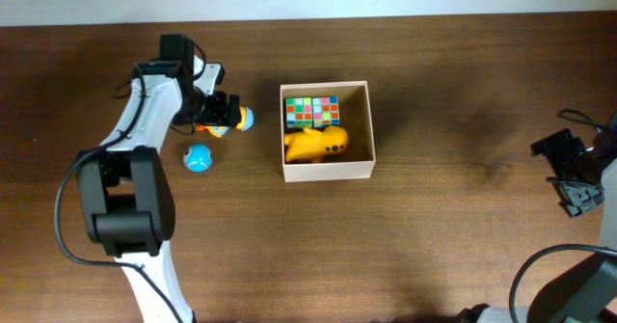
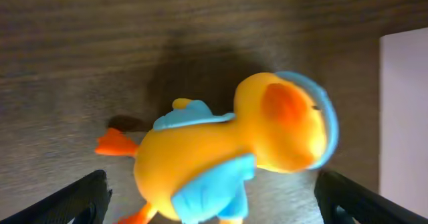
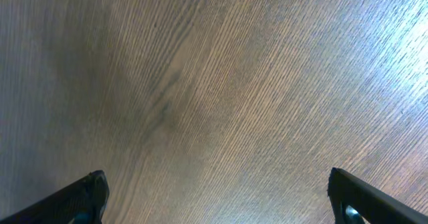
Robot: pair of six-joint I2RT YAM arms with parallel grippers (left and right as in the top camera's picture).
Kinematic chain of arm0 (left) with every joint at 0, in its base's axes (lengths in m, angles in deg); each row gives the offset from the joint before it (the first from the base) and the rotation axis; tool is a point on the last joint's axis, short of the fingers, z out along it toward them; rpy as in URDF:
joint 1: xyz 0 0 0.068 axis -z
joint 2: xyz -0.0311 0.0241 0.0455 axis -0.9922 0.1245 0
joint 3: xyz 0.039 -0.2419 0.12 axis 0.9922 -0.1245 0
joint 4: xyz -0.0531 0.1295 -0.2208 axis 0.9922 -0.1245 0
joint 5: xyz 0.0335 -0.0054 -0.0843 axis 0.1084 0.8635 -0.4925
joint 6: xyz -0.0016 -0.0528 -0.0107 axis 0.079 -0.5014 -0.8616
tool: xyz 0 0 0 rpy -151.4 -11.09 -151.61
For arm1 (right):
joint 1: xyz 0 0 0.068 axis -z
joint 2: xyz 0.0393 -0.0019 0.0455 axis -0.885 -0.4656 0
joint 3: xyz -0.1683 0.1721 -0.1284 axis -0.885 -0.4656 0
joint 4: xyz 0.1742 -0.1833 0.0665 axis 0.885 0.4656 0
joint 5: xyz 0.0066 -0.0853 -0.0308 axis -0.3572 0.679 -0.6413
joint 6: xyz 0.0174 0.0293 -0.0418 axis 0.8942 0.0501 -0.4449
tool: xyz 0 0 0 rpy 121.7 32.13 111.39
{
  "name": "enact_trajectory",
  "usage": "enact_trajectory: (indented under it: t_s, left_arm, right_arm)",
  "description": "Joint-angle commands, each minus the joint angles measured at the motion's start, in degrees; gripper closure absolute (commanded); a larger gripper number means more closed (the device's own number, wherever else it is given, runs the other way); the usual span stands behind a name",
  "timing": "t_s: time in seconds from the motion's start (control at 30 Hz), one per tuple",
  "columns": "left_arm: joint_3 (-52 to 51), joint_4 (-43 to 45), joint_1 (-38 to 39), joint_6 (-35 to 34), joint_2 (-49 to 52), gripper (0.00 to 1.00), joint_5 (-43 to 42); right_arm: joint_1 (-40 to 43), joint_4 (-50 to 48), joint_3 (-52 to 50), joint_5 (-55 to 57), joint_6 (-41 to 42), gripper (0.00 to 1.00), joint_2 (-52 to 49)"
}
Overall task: Pack container
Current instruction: 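Close the left gripper on the duck toy, then lift the duck toy and carry it right over the pink box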
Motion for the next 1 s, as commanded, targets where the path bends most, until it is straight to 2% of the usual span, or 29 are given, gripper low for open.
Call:
enact_trajectory:
  t_s: [0.0,0.17,0.23,0.3,0.5,0.6,0.7,0.83,0.97]
  left_arm:
    - [1.14,0.2,-0.2,-0.55,2.14,0.01,0.42]
    - [1.14,1.42,-0.2,-0.55,2.56,0.01,0.39]
    - [1.14,2.03,-0.2,-0.55,2.56,0.1,0.39]
    - [1.14,2.29,-0.09,-0.55,2.56,0.31,0.39]
    - [1.14,2.29,0.87,-0.57,2.56,0.76,0.39]
    - [1.14,2.38,1.51,-0.57,2.56,0.83,0.39]
    - [1.16,2.05,1.84,-1.07,2.56,0.96,0.39]
    - [1.38,1.46,1.92,-5.42,2.54,0.98,0.11]
    - [3.76,-1.09,1.92,-5.57,2.51,0.98,-2.97]
  right_arm:
    - [-0.04,-0.04,-0.15,-0.07,-0.11,0.01,-0.09]
    - [-0.04,-0.04,-0.15,-0.07,-0.11,0.01,-0.09]
    - [-0.04,-0.04,-0.15,-0.07,-0.11,0.01,-0.09]
    - [-0.04,-0.04,-0.15,-0.07,-0.11,0.01,-0.09]
    - [-0.04,-0.04,-0.15,-0.07,-0.11,0.01,-0.09]
    - [-0.04,-0.04,-0.15,-0.07,-0.13,0.01,-0.09]
    - [-0.04,-0.04,-0.15,-0.07,-0.11,0.01,-0.09]
    - [-0.04,-0.04,-0.15,-0.07,-0.13,0.01,-0.09]
    - [-0.04,-0.04,-0.15,-0.07,-0.13,0.01,-0.09]
